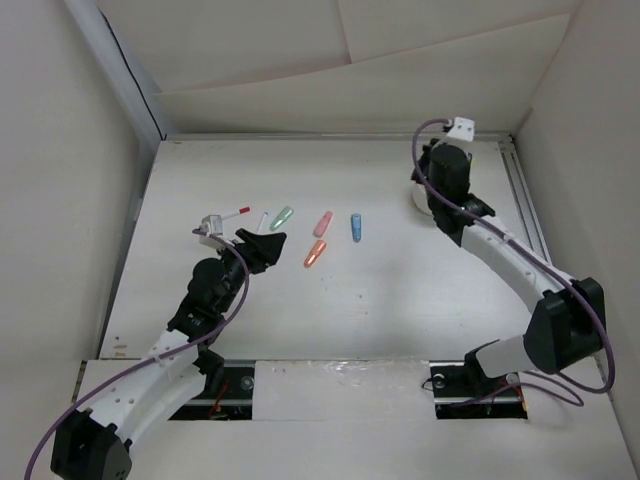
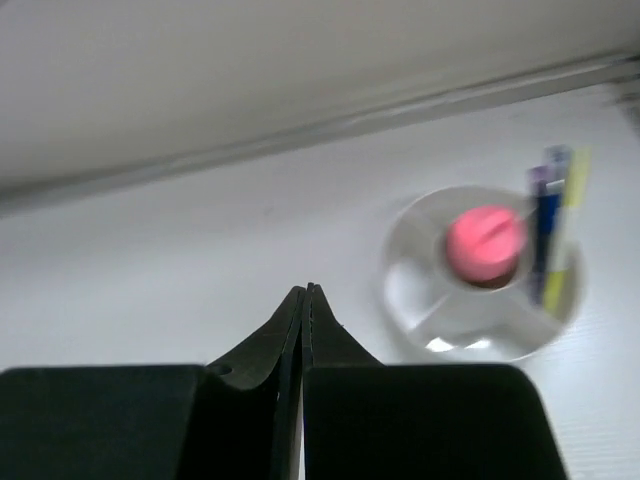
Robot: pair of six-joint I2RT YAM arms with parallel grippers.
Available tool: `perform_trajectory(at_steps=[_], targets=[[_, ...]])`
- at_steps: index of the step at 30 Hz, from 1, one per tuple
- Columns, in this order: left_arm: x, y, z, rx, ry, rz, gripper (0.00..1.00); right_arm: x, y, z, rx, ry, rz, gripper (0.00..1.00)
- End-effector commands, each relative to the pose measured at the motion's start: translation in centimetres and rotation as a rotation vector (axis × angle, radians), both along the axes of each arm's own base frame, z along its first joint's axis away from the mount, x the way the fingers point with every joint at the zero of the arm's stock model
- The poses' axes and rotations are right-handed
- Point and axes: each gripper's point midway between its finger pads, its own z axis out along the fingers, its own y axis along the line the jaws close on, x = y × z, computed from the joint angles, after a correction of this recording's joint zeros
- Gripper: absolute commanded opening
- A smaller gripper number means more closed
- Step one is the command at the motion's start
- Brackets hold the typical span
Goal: Sort the stationery into containers
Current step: Grab a piece of stationery with the right arm
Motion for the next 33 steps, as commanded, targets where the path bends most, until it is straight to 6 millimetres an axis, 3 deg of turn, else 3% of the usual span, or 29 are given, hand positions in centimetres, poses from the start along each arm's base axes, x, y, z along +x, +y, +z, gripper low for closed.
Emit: perform_trajectory(at_steps=[1,6,9,11,12,13,17,22,27,28,29,31,33], targets=[[0.6,0.5,1.5,0.000,-0.032,0.034,0.57,-2.0,7.5,-2.5,-0.023,0.078,0.251,0.00],[1.1,1.3,0.7,0.030,-0.004,0.083,0.56,-4.1,13.6,-8.2,-0.092,0.239,0.428,0.00],[1.5,1.5,0.4,0.049,0.008,0.104,0.56,-4.9,15.6,-12.7,-0.111,0.355,0.456,0.14],[1.5,1.5,0.1,0.054,0.016,0.104,0.56,-5.1,16.2,-14.1,-0.122,0.385,0.473,0.21],[1.7,1.7,0.6,0.058,0.005,0.117,0.56,-5.9,17.7,-15.0,-0.120,0.406,0.528,0.24],[1.8,1.7,0.2,0.065,0.015,0.117,0.56,-5.8,18.7,-14.7,-0.113,0.402,0.555,0.26],[2.1,1.9,-0.8,0.085,0.045,0.136,0.56,-6.4,21.1,-16.8,-0.142,0.441,0.610,0.34],[2.4,2.1,-1.2,0.084,0.058,0.155,0.56,-6.4,24.5,-16.6,-0.128,0.431,0.667,0.46],[2.4,1.8,-1.2,0.083,0.059,0.143,0.56,-4.7,21.2,-17.8,-0.182,0.471,0.501,0.52],[2.4,1.6,-0.8,0.061,0.043,0.130,0.56,-3.7,18.9,-18.2,-0.171,0.498,0.446,0.58],[2.3,1.3,-0.8,0.060,0.043,0.117,0.56,-3.6,18.7,-18.2,-0.175,0.496,0.438,0.58],[2.2,1.1,-1.1,0.064,0.051,0.106,0.56,-2.0,16.3,-18.8,-0.174,0.532,0.379,0.61],[2.2,1.1,-1.1,0.064,0.051,0.106,0.56,-1.5,16.4,-19.2,-0.182,0.555,0.390,0.62]])
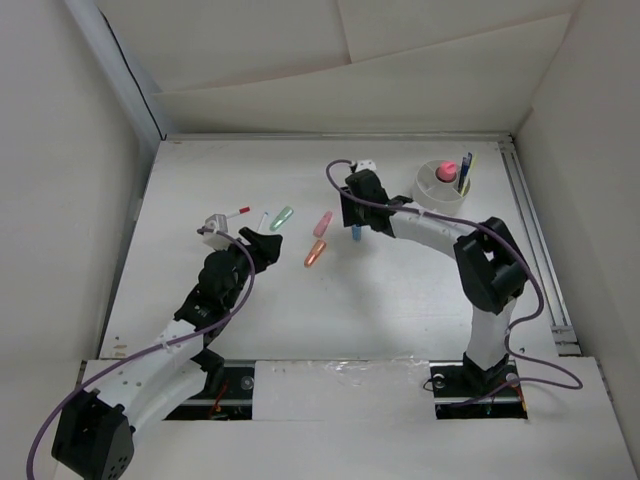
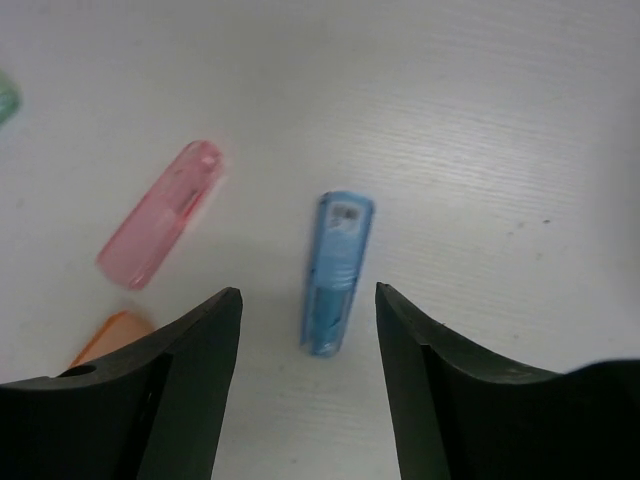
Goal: Sort the stationery into containers
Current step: Grab a piece of stationery with the right arm
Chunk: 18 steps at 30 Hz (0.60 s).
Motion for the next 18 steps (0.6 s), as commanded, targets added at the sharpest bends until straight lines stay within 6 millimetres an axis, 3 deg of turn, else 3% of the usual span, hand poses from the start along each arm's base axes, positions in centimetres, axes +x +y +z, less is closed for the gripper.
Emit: perform_trajectory(at_steps=[1,2,11,16,18], targets=[[0.5,-0.7,2.9,-0.044,-0.072,-0.025,0.56,3.2,-2.1,1.0,-0.014,-0.004,-0.072,0.63],[0.5,-0.7,2.9,-0.044,-0.072,-0.025,0.56,3.2,-1.8,0.0,-0.030,0.020,-0.055,0.65],[0.1,-1.3,3.5,-0.066,-0.084,-0.061,0.56,4.2,-0.4,-2.3,-0.005,0.101,0.007,0.70],[0.0,-1.4,3.5,-0.067,-0.084,-0.070,0.56,4.9,0.0,-2.5,0.007,0.112,0.013,0.55],[-0.2,-1.5,3.3,-0.068,-0.083,-0.079,0.56,4.7,-0.2,-3.2,-0.003,0.129,0.012,0.55]])
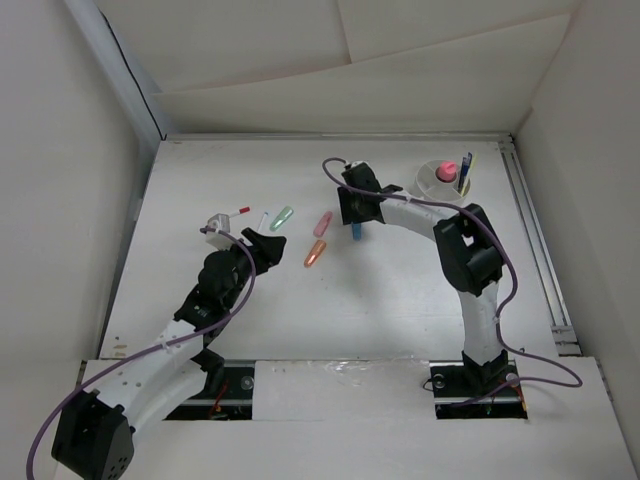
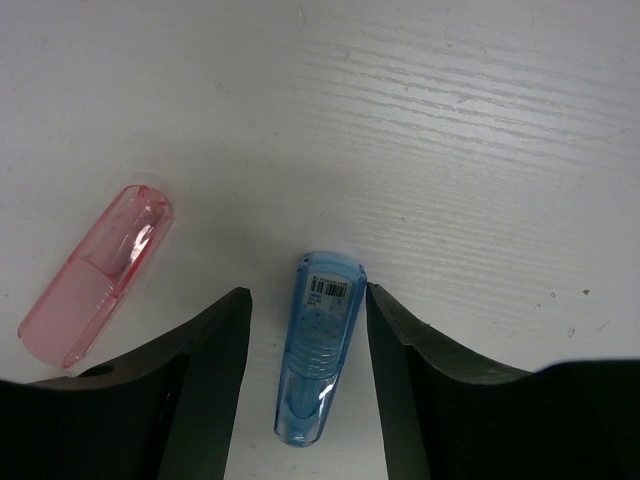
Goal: Sort the stationery into containers
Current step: Grab a piece of stationery with the right arm
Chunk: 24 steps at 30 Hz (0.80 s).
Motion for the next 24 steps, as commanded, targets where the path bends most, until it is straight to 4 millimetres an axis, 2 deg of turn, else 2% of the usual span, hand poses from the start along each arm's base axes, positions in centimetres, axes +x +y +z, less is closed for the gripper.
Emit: perform_trajectory(at_steps=[1,4,9,13,18,22,24], targets=[[0.3,-0.5,3.3,-0.054,-0.090,-0.017,0.56,1.2,0.6,1.6,0.027,-0.028,0.003,0.55],[0.3,-0.4,3.6,-0.059,-0.099,-0.017,0.56,1.2,0.7,1.6,0.033,-0.026,-0.004,0.54],[0.3,-0.4,3.6,-0.059,-0.099,-0.017,0.56,1.5,0.3,0.5,0.023,-0.011,-0.013,0.54],[0.3,-0.4,3.6,-0.059,-0.099,-0.017,0.56,1.7,0.4,0.4,0.023,-0.011,-0.013,0.46],[0.3,-0.5,3.6,-0.067,-0.095,-0.016,0.56,1.8,0.5,0.2,0.023,-0.011,-0.013,0.45],[0.2,-0.4,3.9,-0.071,-0.104,-0.016,0.56,1.9,0.3,0.3,0.017,-0.015,-0.019,0.38],[0.2,-0.4,3.9,-0.071,-0.104,-0.016,0.56,2.3,0.0,0.4,0.022,-0.023,-0.028,0.30]])
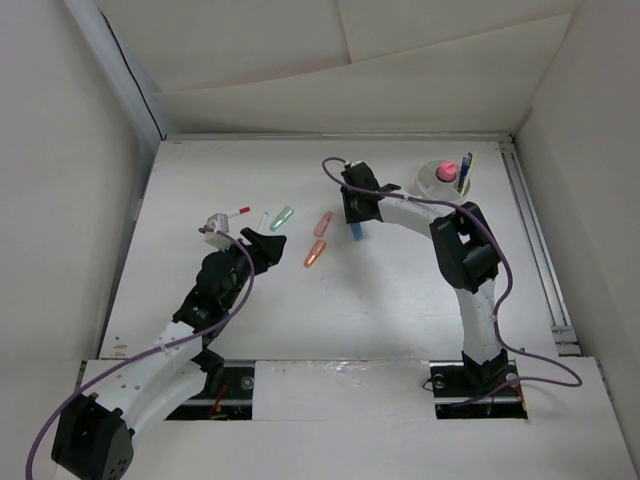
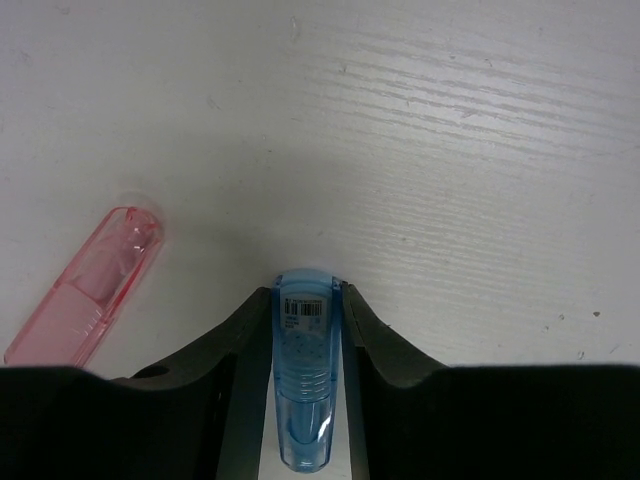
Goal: Sort the stationery into containers
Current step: Grab a piece of stationery with the right arm, then place the stationery into the container
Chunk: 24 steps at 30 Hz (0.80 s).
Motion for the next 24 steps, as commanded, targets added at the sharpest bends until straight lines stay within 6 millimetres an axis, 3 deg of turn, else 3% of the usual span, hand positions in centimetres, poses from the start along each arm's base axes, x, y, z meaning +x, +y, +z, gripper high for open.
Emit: perform_trajectory(at_steps=[1,4,10,20,22,24], targets=[[0.3,-0.2,3.2,-0.053,-0.083,-0.004,0.56,1.4,0.0,1.1,0.020,-0.032,-0.021,0.27],[0.3,-0.2,3.2,-0.053,-0.083,-0.004,0.56,2.1,-0.5,2.9,0.034,-0.069,-0.039,0.22],[0.3,-0.2,3.2,-0.053,-0.083,-0.004,0.56,4.6,-2.8,9.9,0.122,-0.213,-0.081,0.18],[0.3,-0.2,2.7,-0.049,-0.074,-0.004,0.56,10.5,-12.6,20.3,0.186,-0.468,-0.249,0.18],[0.3,-0.2,2.7,-0.049,-0.074,-0.004,0.56,11.9,-14.5,21.5,0.175,-0.508,-0.287,0.18],[0.3,-0.2,2.7,-0.049,-0.074,-0.004,0.56,13.1,-16.6,21.4,0.143,-0.523,-0.337,0.18]])
